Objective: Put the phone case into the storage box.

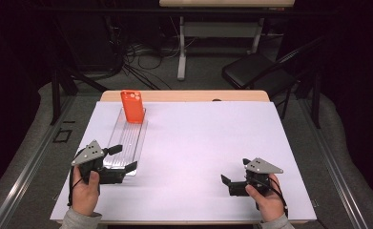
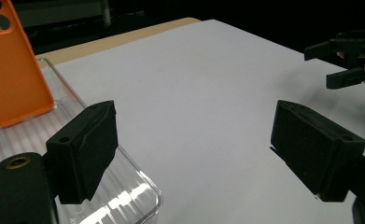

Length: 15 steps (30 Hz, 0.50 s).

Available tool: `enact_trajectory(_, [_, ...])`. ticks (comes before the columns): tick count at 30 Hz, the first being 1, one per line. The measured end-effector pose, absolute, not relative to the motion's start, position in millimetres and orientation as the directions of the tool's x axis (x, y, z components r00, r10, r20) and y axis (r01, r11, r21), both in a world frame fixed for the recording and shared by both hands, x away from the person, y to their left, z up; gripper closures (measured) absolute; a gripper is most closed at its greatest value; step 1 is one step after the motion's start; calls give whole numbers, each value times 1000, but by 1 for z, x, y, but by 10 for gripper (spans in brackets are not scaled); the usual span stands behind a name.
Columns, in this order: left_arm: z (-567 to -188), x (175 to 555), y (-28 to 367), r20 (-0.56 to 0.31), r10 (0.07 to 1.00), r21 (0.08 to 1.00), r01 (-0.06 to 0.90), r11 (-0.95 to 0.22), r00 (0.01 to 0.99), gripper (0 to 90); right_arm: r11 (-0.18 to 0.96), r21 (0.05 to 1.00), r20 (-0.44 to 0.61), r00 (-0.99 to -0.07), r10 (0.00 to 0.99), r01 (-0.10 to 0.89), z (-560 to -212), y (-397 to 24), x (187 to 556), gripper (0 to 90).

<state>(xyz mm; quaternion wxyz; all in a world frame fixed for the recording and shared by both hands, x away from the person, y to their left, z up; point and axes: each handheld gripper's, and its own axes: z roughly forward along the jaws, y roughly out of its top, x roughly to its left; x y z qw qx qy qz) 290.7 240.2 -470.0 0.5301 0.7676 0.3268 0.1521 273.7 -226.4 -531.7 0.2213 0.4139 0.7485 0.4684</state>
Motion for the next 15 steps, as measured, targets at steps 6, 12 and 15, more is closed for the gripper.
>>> enact_trajectory(6, [-477, 286, 247, -119, 686, 919, 341, -197, 718, 149, 216, 885, 58, -557, 828, 413, -532, -226, 273, 0])
enact_trajectory(12, [-494, 284, 245, -117, 688, 918, 342, -200, 716, 149, 222, 883, 55, -562, 825, 413, -533, -226, 273, 0])
enact_trajectory(15, [-499, 282, 245, -112, 684, 920, 335, -203, 721, 149, 224, 882, 55, -564, 824, 413, -534, -225, 273, 0])
